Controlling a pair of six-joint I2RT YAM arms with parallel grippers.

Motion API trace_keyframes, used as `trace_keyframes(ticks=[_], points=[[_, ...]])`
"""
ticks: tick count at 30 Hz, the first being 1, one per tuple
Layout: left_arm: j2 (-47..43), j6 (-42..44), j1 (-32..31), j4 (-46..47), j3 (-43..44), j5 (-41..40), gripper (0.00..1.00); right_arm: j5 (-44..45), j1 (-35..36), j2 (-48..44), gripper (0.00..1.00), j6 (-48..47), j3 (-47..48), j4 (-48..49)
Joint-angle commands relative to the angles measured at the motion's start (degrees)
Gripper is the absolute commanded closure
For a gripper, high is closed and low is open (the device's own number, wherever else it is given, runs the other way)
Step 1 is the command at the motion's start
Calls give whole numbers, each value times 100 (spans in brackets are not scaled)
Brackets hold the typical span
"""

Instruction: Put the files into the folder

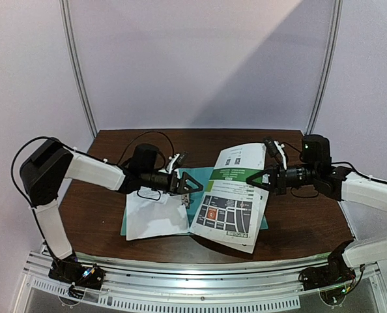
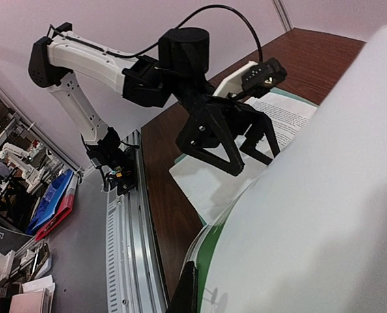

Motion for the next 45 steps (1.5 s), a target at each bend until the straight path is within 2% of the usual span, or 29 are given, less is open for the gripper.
trace_keyframes(ticks=[1, 8, 12, 16, 20, 22, 26, 32, 36, 37, 38, 40, 41, 43, 45], points=[[380, -388, 45, 1054, -69, 695, 0, -319, 5, -86, 100, -1, -107, 309], [752, -1511, -17, 2914, -281, 1431, 2, -344, 4, -68, 100, 0, -157, 408], [869, -1772, -123, 3425, -233, 1648, 15, -379, 9, 3, 100, 116, -259, 709], [978, -2396, -175, 4367, -227, 1759, 24, -390, 5, 80, 100, 132, -257, 748], [1054, -2577, -175, 4576, -175, 1770, 34, -391, 8, 56, 100, 116, -295, 754], [1091, -2723, -175, 4774, -179, 1791, 43, -353, 10, 37, 100, 77, -303, 677], [1118, -3101, -166, 5334, -271, 1769, 50, -277, 0, 3, 100, -5, -355, 559], [1061, -3307, -105, 5569, -446, 1720, 71, 44, 1, 27, 100, -100, -334, 235], [912, -3209, -105, 5336, -535, 1663, 100, 385, -1, 146, 100, -18, -257, 68], [818, -3117, -105, 5157, -566, 1595, 100, 521, -4, 207, 95, 8, -189, -45], [703, -2949, -105, 4788, -591, 1499, 100, 708, -1, 271, 85, 36, -73, -207], [346, -2208, -117, 3079, -540, 1130, 100, 1162, 0, 419, 55, 29, 216, -692], [157, -1694, -140, 1935, -417, 843, 100, 1467, -4, 478, 41, 7, 379, -915], [-117, -831, -238, -10, -65, 125, 100, 2191, -26, 612, 25, 30, 697, -1355], [-282, -555, -332, -1042, 164, -342, 100, 2951, -66, 747, 16, 134, 910, -1667]])
